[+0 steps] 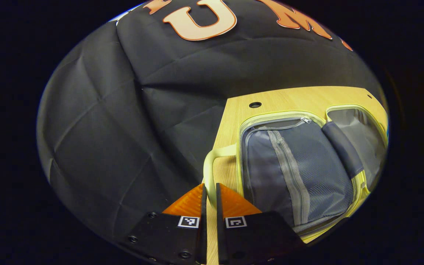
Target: First open the suitcase, pack the skin care products into it, and then close the suitcase.
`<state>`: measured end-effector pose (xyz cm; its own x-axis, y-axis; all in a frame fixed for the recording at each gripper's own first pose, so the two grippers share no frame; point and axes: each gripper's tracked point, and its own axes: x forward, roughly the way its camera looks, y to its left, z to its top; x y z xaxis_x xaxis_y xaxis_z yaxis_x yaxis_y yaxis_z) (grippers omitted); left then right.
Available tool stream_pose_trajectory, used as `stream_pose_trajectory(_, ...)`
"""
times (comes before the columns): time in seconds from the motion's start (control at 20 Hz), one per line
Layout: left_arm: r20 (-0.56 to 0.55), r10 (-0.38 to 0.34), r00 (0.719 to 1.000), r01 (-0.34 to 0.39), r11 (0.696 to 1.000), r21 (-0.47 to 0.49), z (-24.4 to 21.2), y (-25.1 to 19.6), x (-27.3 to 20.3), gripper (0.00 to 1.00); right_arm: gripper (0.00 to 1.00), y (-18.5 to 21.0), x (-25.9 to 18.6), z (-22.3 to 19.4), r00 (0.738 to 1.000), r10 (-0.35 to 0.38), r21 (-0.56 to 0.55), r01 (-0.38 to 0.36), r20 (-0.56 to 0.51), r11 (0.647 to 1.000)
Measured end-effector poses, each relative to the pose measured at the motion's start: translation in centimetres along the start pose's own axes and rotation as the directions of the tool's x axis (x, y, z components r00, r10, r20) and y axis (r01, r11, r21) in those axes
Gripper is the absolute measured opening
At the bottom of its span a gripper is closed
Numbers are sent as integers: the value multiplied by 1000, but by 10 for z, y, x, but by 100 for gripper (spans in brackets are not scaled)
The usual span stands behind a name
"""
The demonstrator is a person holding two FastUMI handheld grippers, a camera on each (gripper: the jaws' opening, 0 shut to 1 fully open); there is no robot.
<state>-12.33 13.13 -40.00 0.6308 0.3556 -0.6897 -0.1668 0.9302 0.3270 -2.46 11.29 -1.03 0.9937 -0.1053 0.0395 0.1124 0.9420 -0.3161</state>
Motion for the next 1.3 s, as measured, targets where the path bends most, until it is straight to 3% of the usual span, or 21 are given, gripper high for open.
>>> stream_pose_trajectory(0.1, -1, 10, 1000, -10, 1000, 8, -2, 0, 3, 13, 95, 9, -5, -1, 999, 31, 34, -30, -11, 999)
stream_pose_trajectory(0.25, 32, -15, 999, 14, 999, 34, 9, -9, -6, 22, 95, -1, -6, -2, 1000, 16, 112, -15, -9, 994)
stream_pose_trajectory(0.35, 62, -15, 998, 11, 998, 65, 23, -23, -17, 31, 95, -15, -7, -8, 1000, -7, 102, 9, -16, 995)
stream_pose_trajectory(0.4, 76, -13, 997, 7, 997, 74, 29, -28, -21, 42, 95, -22, -8, -10, 1000, -16, 101, 17, -16, 995)
stream_pose_trajectory(0.45, 94, -17, 995, 10, 997, 72, 34, -36, -29, 47, 95, -27, -9, -12, 1000, -20, 103, 22, -19, 994)
stream_pose_trajectory(0.55, 133, -34, 990, 27, 998, 56, 51, -54, -49, 69, 95, -39, -10, -19, 999, -29, 101, 31, -24, 994)
stream_pose_trajectory(0.65, 165, -50, 985, 45, 998, 34, 66, -77, -69, 75, 95, -49, -11, -26, 999, -29, 100, 32, -30, 994)
stream_pose_trajectory(0.8, 243, -85, 966, 85, 996, 11, 101, -122, -104, 93, 96, -63, -14, -37, 999, -16, 114, 20, -34, 993)
stream_pose_trajectory(1.0, 357, -120, 926, 127, 992, 4, 147, -183, -151, 98, 95, -84, -16, -58, 999, 7, 133, 0, -50, 991)
stream_pose_trajectory(1.3, 406, -276, 871, 261, 961, 94, 176, -309, -202, 98, 95, -104, -23, -108, 992, 72, 190, -51, -107, 980)
